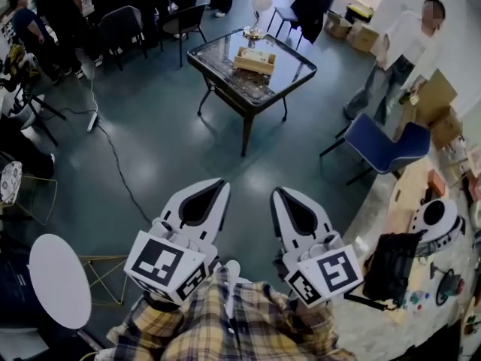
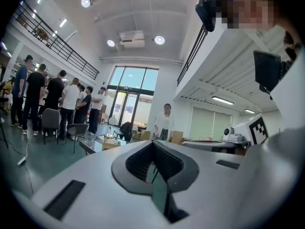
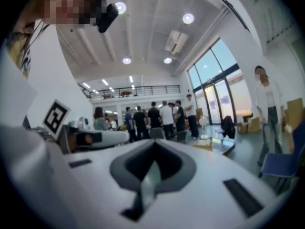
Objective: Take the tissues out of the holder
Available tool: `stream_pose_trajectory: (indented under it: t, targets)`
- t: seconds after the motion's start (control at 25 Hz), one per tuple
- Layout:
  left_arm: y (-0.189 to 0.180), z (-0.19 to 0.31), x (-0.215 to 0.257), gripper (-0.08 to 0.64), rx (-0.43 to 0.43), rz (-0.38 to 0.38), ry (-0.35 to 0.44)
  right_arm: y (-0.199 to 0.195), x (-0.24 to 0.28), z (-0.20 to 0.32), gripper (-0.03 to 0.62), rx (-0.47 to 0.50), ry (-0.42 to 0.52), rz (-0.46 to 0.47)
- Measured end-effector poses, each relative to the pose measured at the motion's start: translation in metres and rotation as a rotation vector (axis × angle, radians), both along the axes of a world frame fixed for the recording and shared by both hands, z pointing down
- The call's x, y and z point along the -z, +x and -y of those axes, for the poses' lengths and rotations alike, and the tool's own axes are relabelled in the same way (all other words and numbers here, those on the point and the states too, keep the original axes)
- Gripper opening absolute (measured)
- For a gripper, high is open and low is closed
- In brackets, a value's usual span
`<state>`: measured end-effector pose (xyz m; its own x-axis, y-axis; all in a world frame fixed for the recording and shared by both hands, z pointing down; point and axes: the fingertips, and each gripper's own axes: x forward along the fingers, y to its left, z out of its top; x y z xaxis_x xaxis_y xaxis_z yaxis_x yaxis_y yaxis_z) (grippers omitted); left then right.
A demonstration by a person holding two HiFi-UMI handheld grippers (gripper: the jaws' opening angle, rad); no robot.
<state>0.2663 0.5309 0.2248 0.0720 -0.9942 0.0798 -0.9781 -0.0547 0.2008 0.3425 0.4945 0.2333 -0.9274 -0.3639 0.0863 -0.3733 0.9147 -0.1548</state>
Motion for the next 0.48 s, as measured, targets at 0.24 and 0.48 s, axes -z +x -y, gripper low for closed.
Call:
stream_pose_trajectory:
  t: [0.24,0.48]
  targets:
    - [-0.004,0.007,-0.006,0.012,0.012,-0.013,-0.008,-0.003,-0.007,0.007,0.009,0.02,-0.011,-0.013]
    - [-0.031,0.039,-0.01,0.012,0.009,-0.014,-0.003,-0.027,-0.011,0.041,0.009,0.012,-0.015,-0.017]
